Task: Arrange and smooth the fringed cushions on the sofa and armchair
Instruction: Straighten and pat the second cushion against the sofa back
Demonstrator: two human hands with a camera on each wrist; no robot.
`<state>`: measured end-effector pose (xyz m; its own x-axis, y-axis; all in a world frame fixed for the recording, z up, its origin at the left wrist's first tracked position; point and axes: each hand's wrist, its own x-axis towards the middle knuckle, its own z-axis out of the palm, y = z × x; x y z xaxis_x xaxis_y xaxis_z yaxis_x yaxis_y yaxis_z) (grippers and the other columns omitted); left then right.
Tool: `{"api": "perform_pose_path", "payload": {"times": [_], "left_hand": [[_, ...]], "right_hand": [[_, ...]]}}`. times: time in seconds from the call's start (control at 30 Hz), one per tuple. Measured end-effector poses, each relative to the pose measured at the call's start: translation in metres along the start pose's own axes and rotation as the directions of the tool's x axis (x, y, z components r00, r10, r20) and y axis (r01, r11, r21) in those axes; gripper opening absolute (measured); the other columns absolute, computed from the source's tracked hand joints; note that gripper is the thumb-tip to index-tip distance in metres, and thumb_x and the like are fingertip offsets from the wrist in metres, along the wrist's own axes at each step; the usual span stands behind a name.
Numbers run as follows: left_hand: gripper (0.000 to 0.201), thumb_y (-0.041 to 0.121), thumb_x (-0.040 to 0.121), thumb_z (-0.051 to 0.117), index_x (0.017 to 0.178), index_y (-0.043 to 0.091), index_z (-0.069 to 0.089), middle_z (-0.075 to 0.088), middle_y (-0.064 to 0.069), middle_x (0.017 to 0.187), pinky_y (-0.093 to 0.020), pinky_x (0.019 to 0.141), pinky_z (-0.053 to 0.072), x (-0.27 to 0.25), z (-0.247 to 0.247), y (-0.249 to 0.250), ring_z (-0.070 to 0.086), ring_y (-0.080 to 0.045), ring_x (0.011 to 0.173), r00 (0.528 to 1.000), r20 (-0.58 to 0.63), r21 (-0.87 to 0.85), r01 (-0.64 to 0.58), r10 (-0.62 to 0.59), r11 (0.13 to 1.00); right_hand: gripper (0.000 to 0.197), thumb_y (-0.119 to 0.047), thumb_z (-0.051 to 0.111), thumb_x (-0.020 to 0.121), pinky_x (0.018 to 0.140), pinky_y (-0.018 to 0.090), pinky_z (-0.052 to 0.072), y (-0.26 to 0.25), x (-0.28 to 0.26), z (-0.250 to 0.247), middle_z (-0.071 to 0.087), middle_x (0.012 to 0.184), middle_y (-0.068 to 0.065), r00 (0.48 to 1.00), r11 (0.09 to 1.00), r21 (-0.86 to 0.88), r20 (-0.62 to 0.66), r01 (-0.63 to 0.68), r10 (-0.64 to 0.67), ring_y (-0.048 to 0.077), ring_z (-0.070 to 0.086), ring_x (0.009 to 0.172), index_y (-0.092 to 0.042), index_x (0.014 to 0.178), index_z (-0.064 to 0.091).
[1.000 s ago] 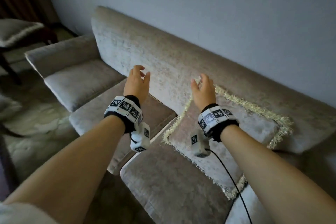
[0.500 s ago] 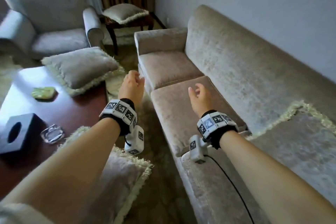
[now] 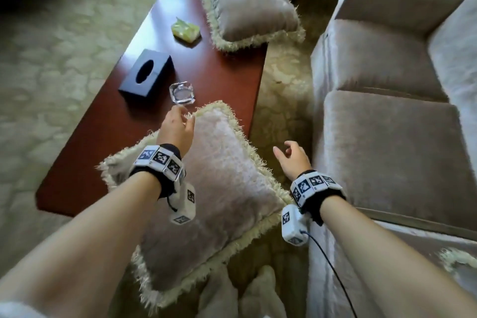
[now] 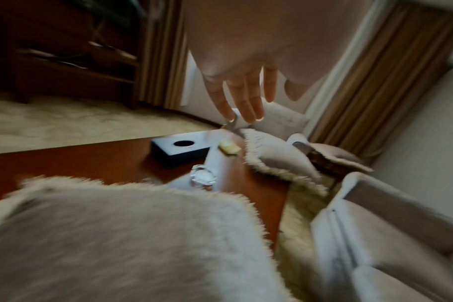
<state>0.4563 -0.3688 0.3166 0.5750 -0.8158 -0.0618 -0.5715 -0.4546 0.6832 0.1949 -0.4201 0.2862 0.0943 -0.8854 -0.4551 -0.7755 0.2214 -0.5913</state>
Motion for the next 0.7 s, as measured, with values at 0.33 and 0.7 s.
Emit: {"api": "perform_pose_path", "payload": {"times": [0.33, 0.7], "left_hand": [[0.037, 0.029, 0.095, 0.049, 0.124, 0.007, 0.044, 0.052, -0.015, 0.123, -0.038, 0.093, 0.045, -0.025, 0.019, -0.170, 0.054, -0.028, 0.109, 0.915, 0.008, 0.101, 0.400, -0.403, 0.911], [0.092, 0.063, 0.082, 0.050, 0.145, 0.007, 0.013, 0.030, -0.023, 0.147, -0.046, 0.108, 0.031, -0.050, 0.034, -0.237, 0.036, -0.038, 0.132, 0.669, 0.122, 0.199, 0.707, -0.733, 0.678]], "right_hand": [[0.063, -0.047, 0.053, 0.088, 0.108, 0.042, 0.033, 0.039, 0.048, 0.120, 0.037, 0.143, 0.015, 0.981, 0.986, -0.158, 0.175, -0.061, 0.088, 0.032, 0.037, 0.131, -0.014, 0.139, 0.035], [0.116, -0.086, 0.058, 0.041, 0.106, 0.045, 0.037, 0.058, 0.076, 0.154, 0.052, 0.134, 0.008, 0.945, 0.964, -0.200, 0.241, -0.176, 0.222, 0.032, 0.049, 0.123, -0.021, 0.135, 0.040]]}}
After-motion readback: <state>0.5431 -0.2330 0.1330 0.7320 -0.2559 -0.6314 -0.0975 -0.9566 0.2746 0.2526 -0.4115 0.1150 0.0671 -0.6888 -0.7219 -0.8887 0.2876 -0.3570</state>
